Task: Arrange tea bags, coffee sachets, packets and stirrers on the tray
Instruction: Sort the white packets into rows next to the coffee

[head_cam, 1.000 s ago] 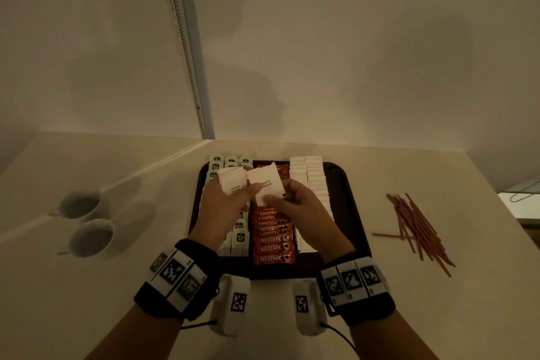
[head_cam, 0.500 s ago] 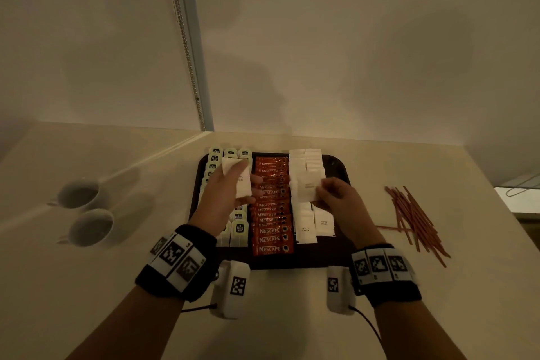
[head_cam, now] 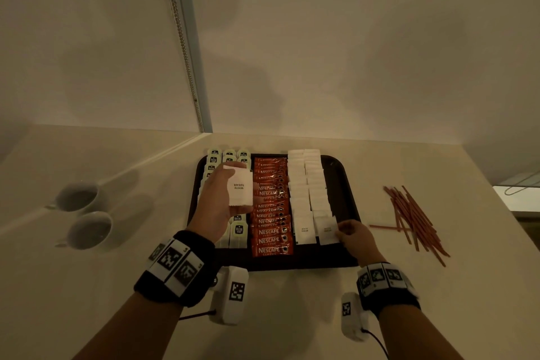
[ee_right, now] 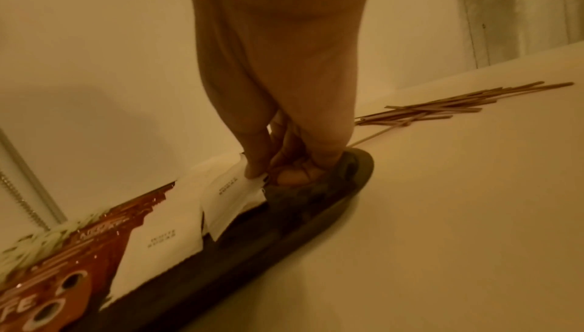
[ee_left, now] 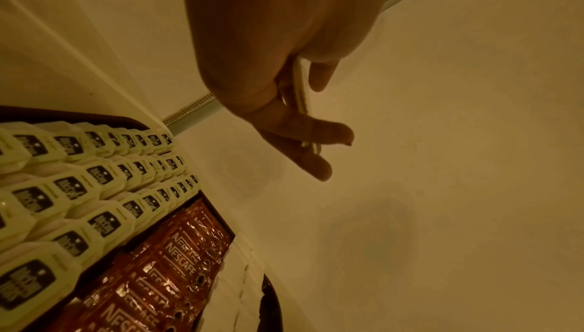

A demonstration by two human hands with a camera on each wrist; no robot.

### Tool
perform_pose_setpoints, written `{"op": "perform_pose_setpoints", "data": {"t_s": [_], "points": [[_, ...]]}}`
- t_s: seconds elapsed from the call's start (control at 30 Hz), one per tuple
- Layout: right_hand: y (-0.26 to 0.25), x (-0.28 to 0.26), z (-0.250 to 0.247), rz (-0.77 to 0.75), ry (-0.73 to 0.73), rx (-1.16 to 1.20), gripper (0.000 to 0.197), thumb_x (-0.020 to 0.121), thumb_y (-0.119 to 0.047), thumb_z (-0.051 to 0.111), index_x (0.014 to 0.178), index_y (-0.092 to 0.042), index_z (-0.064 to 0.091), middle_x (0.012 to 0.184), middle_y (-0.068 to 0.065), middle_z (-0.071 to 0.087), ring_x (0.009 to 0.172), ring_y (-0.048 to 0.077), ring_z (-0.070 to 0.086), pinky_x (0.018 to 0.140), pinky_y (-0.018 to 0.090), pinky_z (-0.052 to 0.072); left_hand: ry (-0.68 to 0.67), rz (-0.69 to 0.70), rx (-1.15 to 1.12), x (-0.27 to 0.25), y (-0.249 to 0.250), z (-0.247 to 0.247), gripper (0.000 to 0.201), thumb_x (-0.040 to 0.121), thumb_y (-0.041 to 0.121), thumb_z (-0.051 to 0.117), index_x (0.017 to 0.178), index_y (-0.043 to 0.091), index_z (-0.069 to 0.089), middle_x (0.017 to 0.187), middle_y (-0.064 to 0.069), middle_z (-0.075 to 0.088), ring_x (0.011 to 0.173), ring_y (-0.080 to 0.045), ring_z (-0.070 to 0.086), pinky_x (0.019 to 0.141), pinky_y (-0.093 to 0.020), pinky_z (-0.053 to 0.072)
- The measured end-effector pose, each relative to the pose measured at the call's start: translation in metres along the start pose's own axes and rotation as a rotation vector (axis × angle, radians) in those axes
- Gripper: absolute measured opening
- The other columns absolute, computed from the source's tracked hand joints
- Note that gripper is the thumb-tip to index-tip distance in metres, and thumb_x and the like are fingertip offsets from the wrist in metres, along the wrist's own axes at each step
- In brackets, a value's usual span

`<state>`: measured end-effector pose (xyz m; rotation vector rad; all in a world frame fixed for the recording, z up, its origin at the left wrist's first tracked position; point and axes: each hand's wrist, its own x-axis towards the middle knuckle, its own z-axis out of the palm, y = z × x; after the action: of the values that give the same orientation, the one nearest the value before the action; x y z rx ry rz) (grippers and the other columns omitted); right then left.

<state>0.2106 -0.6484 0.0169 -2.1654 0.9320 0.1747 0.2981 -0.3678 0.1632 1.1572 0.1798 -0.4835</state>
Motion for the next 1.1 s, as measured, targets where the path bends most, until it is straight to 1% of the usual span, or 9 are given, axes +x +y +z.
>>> {"op": "perform_pose_setpoints", "data": {"t_s": [0.2, 0.4, 0.47, 0.53, 0.6, 0.77, 0.9, 1.0, 1.1], "points": [[-0.001, 0.002, 0.01, -0.012, 0.086, -0.047, 0.022, 0.085, -0.014, 0.066, 0.106, -0.008, 0.061, 0.109, 0.01, 0.064, 0.103, 0.026, 0.057, 0.086, 0.031, 0.043, 0.016, -0.033, -0.075, 0.002, -0.004, -0.001, 0.03, 0.099, 0.021, 0.033, 0.104, 0.004, 0.058, 0.072, -0.015, 0.069, 0.059, -0.025, 0.067, 0.044, -0.024, 0.053], [-0.012, -0.003, 0.009, -0.045, 0.133, -0.056, 0.026, 0.085, -0.015, 0.066, 0.107, -0.007, 0.056, 0.106, 0.014, 0.064, 0.097, 0.027, 0.059, 0.084, 0.036, 0.049, 0.004, -0.047, -0.118, 0.004, -0.008, -0.002, 0.033, 0.1, 0.015, 0.036, 0.126, 0.0, 0.049, 0.108, -0.026, 0.064, 0.099, -0.036, 0.063, 0.059, -0.028, 0.059], [-0.039, -0.012, 0.005, -0.115, 0.136, 0.064, 0.025, 0.088, -0.02, 0.063, 0.109, -0.009, 0.056, 0.104, 0.009, 0.062, 0.091, 0.021, 0.057, 0.074, 0.027, 0.048, 0.02, -0.038, -0.092, 0.006, -0.011, -0.002, 0.033, 0.099, 0.015, 0.041, 0.129, 0.004, 0.048, 0.119, -0.025, 0.06, 0.11, -0.037, 0.06, 0.06, -0.028, 0.059], [-0.082, -0.03, 0.0, -0.268, 0.046, 0.261, 0.019, 0.091, -0.025, 0.059, 0.107, -0.016, 0.058, 0.101, 0.002, 0.062, 0.086, 0.013, 0.056, 0.068, 0.019, 0.045, 0.025, -0.004, -0.01, 0.005, -0.01, -0.001, 0.025, 0.098, 0.014, 0.046, 0.12, 0.008, 0.054, 0.119, -0.02, 0.061, 0.106, -0.031, 0.062, 0.062, -0.026, 0.059], [-0.127, -0.052, -0.007, -0.445, -0.097, 0.375, 0.016, 0.092, -0.031, 0.056, 0.103, -0.021, 0.061, 0.099, -0.006, 0.063, 0.088, 0.007, 0.059, 0.073, 0.018, 0.046, 0.017, 0.039, 0.095, 0.001, -0.008, 0.002, 0.014, 0.096, 0.013, 0.051, 0.106, 0.013, 0.06, 0.111, -0.013, 0.064, 0.094, -0.02, 0.065, 0.061, -0.024, 0.058], [-0.189, -0.078, -0.007, -0.631, -0.226, 0.33, 0.02, 0.09, -0.036, 0.058, 0.101, -0.022, 0.068, 0.095, -0.005, 0.067, 0.09, 0.013, 0.063, 0.082, 0.031, 0.053, 0.028, 0.19, 0.346, -0.007, -0.003, 0.002, 0.011, 0.091, 0.014, 0.06, 0.101, 0.016, 0.064, 0.09, -0.004, 0.07, 0.075, -0.012, 0.065, 0.048, -0.018, 0.048], [-0.193, -0.086, -0.002, -0.541, -0.309, 0.601, 0.011, 0.091, -0.019, 0.059, 0.094, -0.013, 0.067, 0.087, 0.006, 0.066, 0.077, 0.023, 0.059, 0.071, 0.033, 0.05, 0.091, 0.284, 0.345, -0.014, 0.003, -0.003, 0.012, 0.085, 0.012, 0.068, 0.091, 0.022, 0.065, 0.082, 0.002, 0.07, 0.069, -0.008, 0.064, 0.051, -0.018, 0.048], [-0.189, -0.091, 0.001, -0.366, -0.45, 0.908, 0.01, 0.092, -0.01, 0.055, 0.1, -0.007, 0.059, 0.104, 0.014, 0.066, 0.089, 0.025, 0.064, 0.081, 0.035, 0.053, 0.101, 0.328, 0.296, -0.016, 0.004, -0.006, 0.024, 0.079, 0.006, 0.073, 0.094, 0.023, 0.066, 0.084, 0.006, 0.071, 0.069, -0.004, 0.064, 0.054, -0.016, 0.048], [-0.183, -0.098, 0.007, -0.3, -0.551, 0.925, 0.026, 0.09, -0.008, 0.056, 0.116, -0.002, 0.054, 0.115, 0.016, 0.063, 0.1, 0.024, 0.064, 0.081, 0.031, 0.055, 0.14, 0.387, 0.309, -0.018, 0.005, -0.005, 0.026, 0.079, 0.003, 0.072, 0.094, 0.023, 0.065, 0.084, 0.005, 0.07, 0.067, -0.003, 0.063, 0.054, -0.014, 0.048]]}}
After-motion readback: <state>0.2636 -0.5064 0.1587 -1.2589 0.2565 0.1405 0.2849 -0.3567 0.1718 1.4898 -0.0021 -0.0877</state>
